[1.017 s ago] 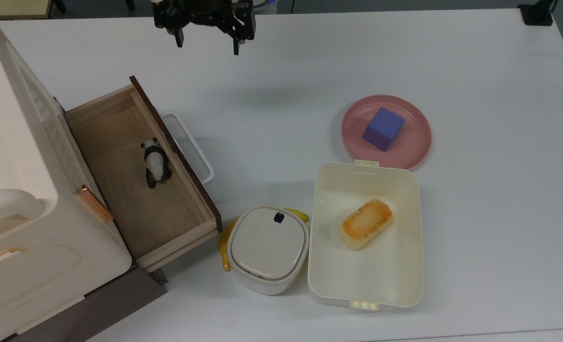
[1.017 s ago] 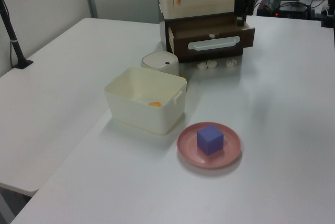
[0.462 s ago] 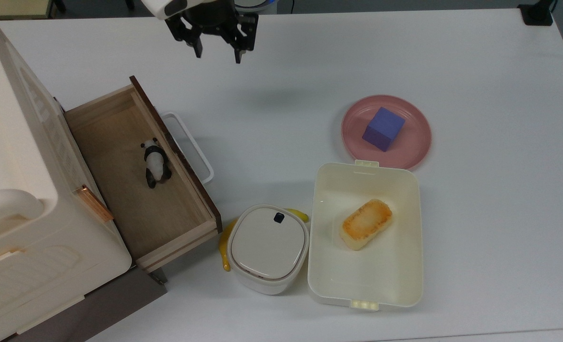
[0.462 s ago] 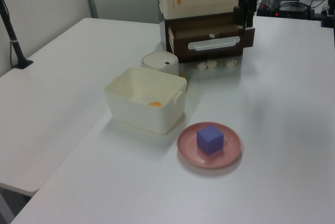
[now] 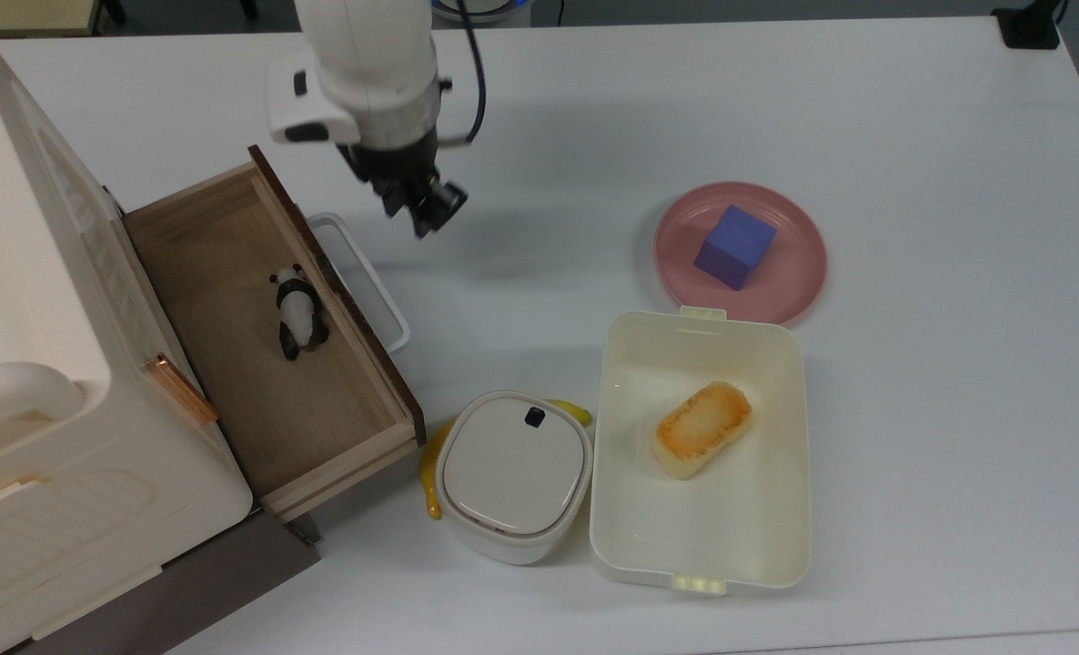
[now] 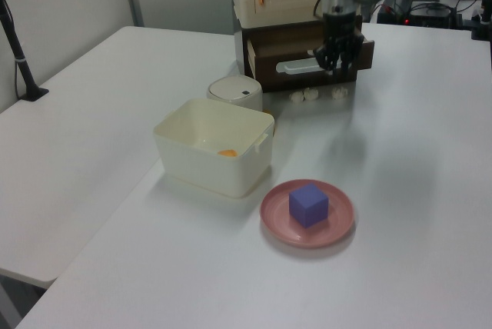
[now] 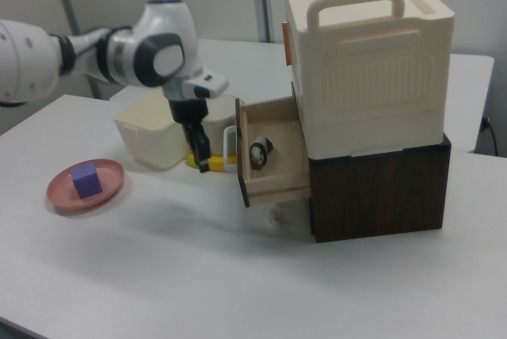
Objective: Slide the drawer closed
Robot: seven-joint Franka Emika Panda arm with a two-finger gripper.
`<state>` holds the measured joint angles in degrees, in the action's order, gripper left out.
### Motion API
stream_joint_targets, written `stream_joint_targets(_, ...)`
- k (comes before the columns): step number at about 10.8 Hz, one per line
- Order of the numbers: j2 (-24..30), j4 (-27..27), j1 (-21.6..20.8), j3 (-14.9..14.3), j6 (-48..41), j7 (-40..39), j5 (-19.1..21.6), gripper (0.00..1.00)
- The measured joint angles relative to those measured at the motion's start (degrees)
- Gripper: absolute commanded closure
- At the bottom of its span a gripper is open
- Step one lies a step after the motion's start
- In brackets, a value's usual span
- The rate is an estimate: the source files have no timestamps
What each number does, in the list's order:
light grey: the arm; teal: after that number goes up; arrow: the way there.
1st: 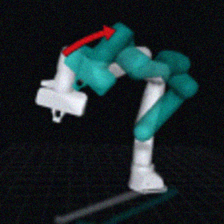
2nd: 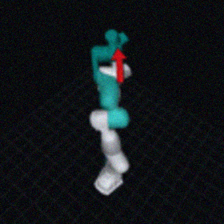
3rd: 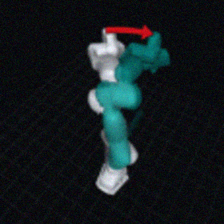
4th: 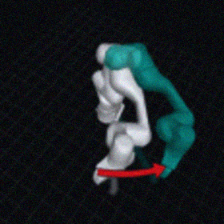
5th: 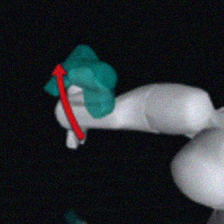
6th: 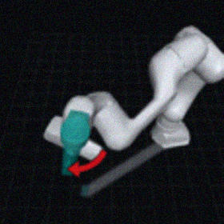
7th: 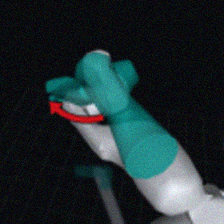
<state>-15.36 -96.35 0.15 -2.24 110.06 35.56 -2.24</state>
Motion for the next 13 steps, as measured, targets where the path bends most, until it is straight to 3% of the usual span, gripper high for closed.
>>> stream_joint_targets(4, -4.46, 0.04, 2.22, -1.10, 12.26, 7.78, -6.04, 0.62)
stream_joint_targets(7, -6.01, 0.67, 3.61, -6.02, 20.42, 7.73, -9.44, 0.61)
stream_joint_targets(10, -6.93, 1.50, 3.91, -7.07, 22.14, 4.60, -10.14, 0.59)
stream_joint_targets(12, -5.28, 1.55, 2.47, -5.83, 18.30, -0.46, -9.91, 0.42)
stream_joint_targets(13, -3.14, 1.52, 1.23, -4.42, 13.01, -5.06, -8.32, 0.26)
